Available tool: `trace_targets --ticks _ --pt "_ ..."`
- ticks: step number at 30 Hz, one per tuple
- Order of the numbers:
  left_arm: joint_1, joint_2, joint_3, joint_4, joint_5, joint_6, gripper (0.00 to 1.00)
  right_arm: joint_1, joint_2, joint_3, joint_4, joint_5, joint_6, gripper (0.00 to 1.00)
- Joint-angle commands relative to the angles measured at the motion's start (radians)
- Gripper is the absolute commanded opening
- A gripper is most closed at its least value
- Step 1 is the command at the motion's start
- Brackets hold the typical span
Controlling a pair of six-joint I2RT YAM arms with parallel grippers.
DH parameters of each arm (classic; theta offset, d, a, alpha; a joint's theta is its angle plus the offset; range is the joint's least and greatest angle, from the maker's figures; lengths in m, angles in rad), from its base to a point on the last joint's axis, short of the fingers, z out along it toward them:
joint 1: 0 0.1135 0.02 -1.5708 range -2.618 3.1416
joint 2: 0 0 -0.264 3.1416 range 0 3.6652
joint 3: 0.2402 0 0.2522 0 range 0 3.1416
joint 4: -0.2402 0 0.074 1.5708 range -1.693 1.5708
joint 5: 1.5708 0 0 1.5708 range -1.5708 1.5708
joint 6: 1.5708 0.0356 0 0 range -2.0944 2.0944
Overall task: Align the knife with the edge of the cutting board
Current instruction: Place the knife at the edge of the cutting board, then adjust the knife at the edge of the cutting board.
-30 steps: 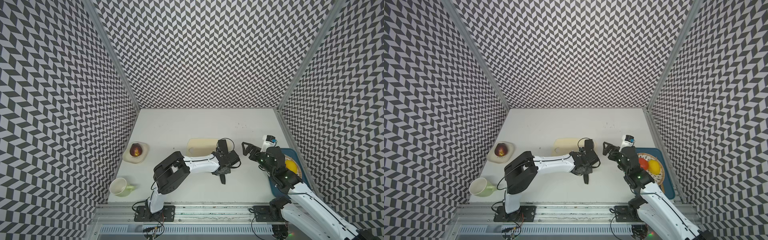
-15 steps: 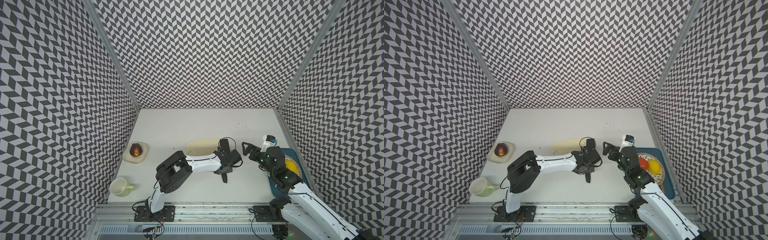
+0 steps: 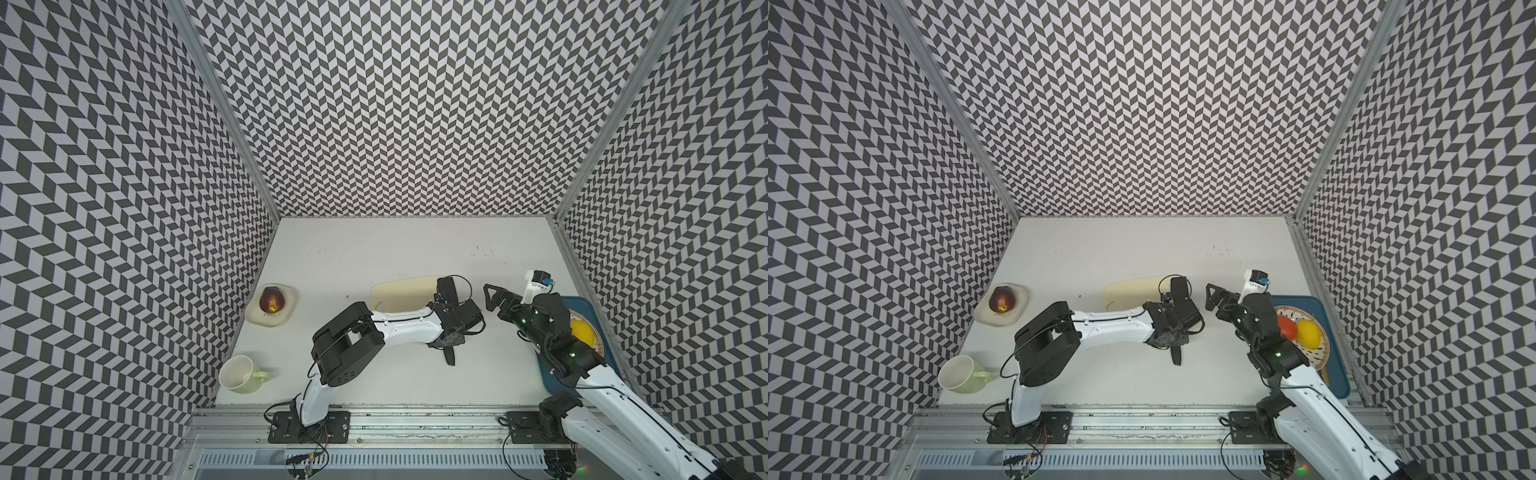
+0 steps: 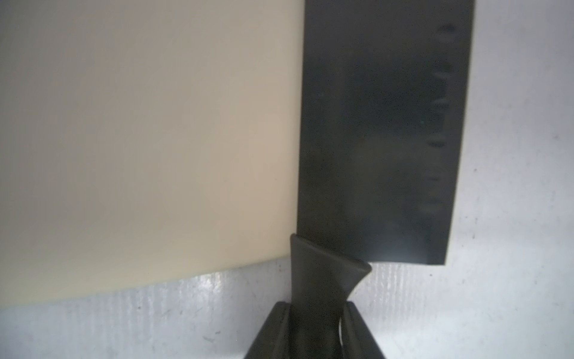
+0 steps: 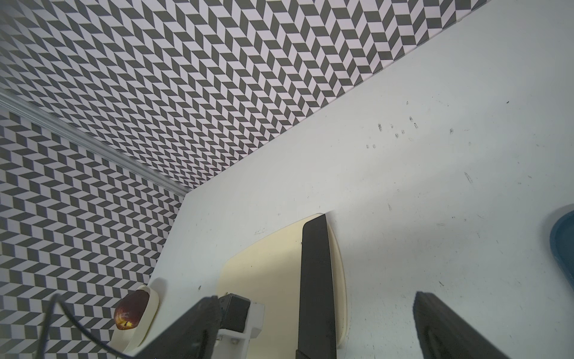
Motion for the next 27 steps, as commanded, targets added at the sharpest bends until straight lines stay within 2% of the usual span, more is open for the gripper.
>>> trace_targets --ticks 1,8,13,19,27 --pt "-0.006 -0.015 -0.006 -0.006 -0.018 -0.002 0.47 -0.003 -0.015 0.008 0.023 0.01 0.002 1.0" --pt "-0.008 -0.04 -0.001 0.004 -0.01 0.002 0.54 -0.004 -0.018 0.008 0.021 0.013 0.001 1.0" --pt "-0.017 -0.136 -0.032 0.01 -0.051 0.019 0.57 -0.004 -0.013 0.008 0.039 -0.028 -0.022 1.0" --pt "-0.006 -0.331 -0.28 0.142 -0.04 0.048 0.55 -0.002 0.073 0.032 0.072 -0.178 -0.101 1.0" --pt "0.062 -0.557 -0.622 0.365 0.008 0.07 0.52 0.044 0.155 0.043 0.084 -0.185 -0.135 1.0"
